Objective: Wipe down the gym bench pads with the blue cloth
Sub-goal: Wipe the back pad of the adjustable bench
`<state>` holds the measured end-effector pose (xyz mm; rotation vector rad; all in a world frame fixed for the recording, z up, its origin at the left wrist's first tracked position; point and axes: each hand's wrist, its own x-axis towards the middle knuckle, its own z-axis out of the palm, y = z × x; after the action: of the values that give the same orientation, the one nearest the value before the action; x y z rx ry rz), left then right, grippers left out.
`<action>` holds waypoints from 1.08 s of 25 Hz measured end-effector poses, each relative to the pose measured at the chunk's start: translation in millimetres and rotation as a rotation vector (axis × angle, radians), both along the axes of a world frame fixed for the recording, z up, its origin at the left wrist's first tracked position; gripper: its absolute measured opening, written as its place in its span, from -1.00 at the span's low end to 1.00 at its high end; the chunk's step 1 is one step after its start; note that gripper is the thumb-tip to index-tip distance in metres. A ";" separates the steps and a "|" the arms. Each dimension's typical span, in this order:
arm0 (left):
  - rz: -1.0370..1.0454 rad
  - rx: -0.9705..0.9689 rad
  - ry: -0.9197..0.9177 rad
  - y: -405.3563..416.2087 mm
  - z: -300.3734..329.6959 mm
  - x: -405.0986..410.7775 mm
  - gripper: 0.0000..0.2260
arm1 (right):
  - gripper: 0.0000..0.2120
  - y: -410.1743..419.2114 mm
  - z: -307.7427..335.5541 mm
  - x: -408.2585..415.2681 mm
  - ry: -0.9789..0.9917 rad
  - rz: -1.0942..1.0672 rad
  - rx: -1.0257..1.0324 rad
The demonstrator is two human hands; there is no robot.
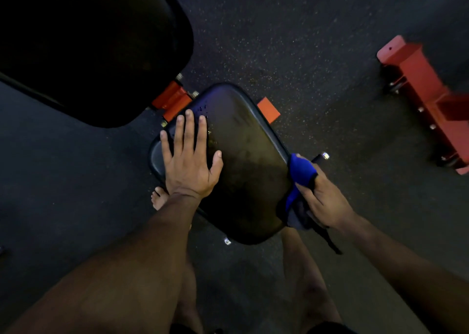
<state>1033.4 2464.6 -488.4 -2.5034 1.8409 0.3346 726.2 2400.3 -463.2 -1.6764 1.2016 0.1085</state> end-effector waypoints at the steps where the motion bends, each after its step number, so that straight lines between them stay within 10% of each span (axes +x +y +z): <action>1: -0.001 -0.002 0.000 -0.2 0.1 -0.4 -0.30 | -0.48 -4.8 -2.0 7.7 0.029 -0.004 -0.025; 10: -0.007 -0.010 -0.003 0.2 0.7 0.2 -0.31 | -0.61 -146.1 -28.1 181.7 -0.091 0.164 -0.143; 20: -0.003 -0.027 0.012 1.4 -2.5 0.2 -0.31 | -0.48 -2.0 18.2 4.8 0.015 -0.016 0.108; 27: -0.010 -0.026 0.001 1.8 -4.1 -1.0 -0.32 | -0.57 -113.0 -18.2 133.9 -0.015 0.105 -0.082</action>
<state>1032.4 2466.4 -492.5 -2.5105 1.8690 0.3143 860.1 2287.2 -481.4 -1.8089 1.1199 0.1124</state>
